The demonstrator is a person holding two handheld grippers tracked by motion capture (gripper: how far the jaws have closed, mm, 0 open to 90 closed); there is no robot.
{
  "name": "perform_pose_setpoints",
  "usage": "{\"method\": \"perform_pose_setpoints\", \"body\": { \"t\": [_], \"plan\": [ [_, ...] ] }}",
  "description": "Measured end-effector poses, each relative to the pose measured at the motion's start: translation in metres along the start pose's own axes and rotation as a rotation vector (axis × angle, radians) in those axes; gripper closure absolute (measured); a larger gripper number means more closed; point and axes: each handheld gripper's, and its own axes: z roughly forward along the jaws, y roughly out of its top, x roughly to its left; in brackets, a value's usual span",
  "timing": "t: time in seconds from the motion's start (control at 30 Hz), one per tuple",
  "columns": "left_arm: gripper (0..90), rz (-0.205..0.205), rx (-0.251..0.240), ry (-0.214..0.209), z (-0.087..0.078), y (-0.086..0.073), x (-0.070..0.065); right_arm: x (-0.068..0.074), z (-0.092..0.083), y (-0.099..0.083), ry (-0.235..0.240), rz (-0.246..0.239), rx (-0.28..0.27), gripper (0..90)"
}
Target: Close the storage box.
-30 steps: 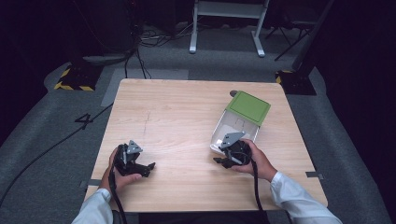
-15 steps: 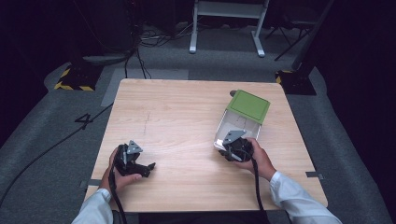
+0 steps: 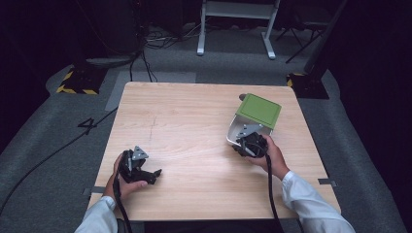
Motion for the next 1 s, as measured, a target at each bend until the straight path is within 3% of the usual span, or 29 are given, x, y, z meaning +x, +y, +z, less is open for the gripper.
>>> {"method": "perform_pose_setpoints", "body": {
  "t": [0.13, 0.27, 0.6, 0.87, 1.0],
  "plan": [
    [0.2, -0.001, 0.000, -0.001, 0.000, 0.000, 0.000, -0.011, 0.002, -0.001, -0.006, 0.039, 0.004, 67.3],
    [0.2, 0.000, 0.000, 0.001, 0.000, 0.000, 0.000, -0.019, 0.003, -0.002, -0.062, 0.065, 0.009, 65.3],
    [0.2, 0.000, 0.000, 0.000, 0.000, 0.000, 0.000, -0.033, 0.001, -0.006, -0.137, 0.146, 0.043, 60.6],
    [0.2, 0.000, 0.000, 0.000, 0.000, 0.000, 0.000, -0.037, 0.001, -0.008, -0.125, 0.159, 0.034, 60.4],
    [0.2, -0.002, -0.001, -0.001, 0.000, 0.000, 0.000, -0.040, -0.004, -0.010, -0.108, 0.173, 0.001, 55.8]
  ]
}}
